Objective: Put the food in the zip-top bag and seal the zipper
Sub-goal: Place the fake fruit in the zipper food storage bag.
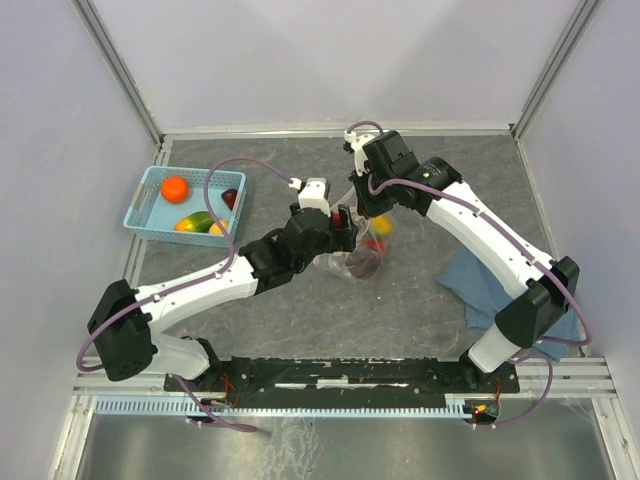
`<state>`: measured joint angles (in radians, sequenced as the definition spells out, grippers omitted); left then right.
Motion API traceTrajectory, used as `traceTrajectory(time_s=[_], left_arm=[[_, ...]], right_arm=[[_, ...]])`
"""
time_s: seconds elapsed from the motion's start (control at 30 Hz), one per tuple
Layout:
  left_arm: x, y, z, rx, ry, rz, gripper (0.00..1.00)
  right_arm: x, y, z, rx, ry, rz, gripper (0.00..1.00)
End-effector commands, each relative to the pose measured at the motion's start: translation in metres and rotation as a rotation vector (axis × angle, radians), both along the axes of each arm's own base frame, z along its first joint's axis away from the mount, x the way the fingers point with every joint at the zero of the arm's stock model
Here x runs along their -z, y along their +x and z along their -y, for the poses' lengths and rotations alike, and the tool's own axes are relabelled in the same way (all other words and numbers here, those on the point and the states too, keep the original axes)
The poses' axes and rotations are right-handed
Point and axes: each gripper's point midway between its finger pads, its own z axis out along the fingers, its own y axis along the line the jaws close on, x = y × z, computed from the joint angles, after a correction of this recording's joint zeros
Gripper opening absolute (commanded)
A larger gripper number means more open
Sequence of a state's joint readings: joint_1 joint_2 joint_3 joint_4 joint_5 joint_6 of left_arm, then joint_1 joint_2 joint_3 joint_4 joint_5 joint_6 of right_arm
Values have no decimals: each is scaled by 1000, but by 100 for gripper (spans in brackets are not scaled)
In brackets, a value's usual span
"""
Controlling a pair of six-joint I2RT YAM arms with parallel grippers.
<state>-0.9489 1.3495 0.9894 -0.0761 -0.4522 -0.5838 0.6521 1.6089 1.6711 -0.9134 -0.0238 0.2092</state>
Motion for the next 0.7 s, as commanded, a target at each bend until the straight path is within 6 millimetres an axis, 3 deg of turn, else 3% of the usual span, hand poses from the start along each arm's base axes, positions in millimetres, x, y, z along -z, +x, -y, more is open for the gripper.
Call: traceTrajectory(time_s=[0.0, 0.27, 0.67], left_arm=[[-22, 0, 20, 54, -83, 2, 55], [-31, -5, 20, 80, -98, 16, 78], [-45, -15, 14, 108, -108, 17, 93]], right_arm=[[-26, 4, -2, 3, 60, 73, 1], [-26, 6, -1, 11, 54, 76, 1], [-25, 7, 0, 14, 52, 77, 2]])
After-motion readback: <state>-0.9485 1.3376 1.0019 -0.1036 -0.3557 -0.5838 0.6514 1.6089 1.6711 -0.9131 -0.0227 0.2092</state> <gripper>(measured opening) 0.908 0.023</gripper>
